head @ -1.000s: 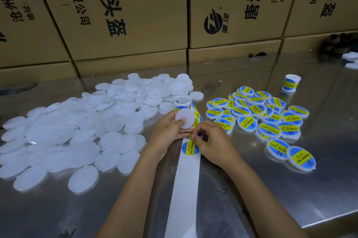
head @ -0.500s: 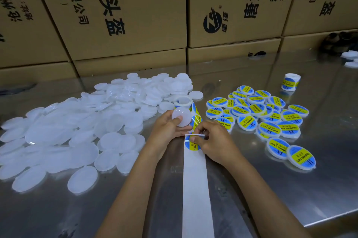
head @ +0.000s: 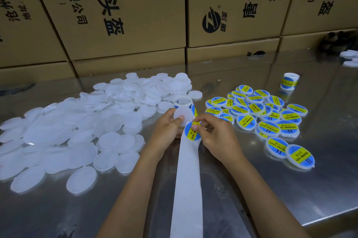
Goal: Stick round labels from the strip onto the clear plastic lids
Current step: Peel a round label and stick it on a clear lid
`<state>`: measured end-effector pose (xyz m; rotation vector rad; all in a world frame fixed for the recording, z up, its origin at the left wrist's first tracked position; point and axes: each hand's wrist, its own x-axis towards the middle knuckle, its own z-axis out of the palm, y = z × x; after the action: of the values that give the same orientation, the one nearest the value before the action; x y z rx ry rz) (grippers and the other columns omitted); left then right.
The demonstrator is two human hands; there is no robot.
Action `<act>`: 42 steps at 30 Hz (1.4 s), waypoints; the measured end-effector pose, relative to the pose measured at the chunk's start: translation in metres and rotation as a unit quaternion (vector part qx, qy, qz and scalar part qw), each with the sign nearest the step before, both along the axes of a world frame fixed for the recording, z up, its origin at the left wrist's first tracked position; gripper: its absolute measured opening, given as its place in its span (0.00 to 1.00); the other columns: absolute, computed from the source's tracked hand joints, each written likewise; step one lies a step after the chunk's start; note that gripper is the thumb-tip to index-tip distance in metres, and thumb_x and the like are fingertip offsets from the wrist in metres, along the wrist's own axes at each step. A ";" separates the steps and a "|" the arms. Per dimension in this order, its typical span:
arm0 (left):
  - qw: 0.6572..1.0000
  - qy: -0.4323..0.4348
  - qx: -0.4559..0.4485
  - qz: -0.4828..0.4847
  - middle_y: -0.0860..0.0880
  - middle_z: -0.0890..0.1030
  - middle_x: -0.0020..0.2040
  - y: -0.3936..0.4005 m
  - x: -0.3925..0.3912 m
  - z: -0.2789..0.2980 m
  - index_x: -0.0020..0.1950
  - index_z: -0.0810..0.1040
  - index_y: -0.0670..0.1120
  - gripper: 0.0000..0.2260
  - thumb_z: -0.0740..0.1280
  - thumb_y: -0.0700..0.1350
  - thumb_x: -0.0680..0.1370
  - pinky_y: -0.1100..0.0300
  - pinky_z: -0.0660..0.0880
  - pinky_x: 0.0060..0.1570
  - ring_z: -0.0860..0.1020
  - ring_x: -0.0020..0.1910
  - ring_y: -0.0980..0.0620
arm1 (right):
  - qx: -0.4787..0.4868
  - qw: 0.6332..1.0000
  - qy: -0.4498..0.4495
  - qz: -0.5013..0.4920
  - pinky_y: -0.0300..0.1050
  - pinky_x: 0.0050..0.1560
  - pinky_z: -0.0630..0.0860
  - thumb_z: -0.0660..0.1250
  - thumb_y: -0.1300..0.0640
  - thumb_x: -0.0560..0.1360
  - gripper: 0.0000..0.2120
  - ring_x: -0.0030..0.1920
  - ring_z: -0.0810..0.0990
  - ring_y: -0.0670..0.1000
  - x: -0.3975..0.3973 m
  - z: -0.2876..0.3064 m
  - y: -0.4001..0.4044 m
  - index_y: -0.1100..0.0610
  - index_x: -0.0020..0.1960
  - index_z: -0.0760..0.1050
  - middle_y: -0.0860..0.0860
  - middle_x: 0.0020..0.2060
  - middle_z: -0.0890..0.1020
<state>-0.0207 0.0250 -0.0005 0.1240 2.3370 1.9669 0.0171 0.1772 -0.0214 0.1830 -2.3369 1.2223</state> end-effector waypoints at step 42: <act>0.948 -0.086 0.287 -0.111 0.42 0.84 0.60 0.014 0.021 0.024 0.66 0.80 0.46 0.16 0.56 0.42 0.83 0.54 0.82 0.53 0.83 0.58 0.45 | -0.324 0.945 0.033 0.042 0.33 0.37 0.76 0.74 0.69 0.70 0.14 0.36 0.80 0.42 0.000 0.022 -0.008 0.54 0.44 0.74 0.40 0.34 0.81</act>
<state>0.0000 0.0394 0.0233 0.2282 1.5148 2.3560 0.0176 0.1691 0.0002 0.0925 -1.7651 1.9157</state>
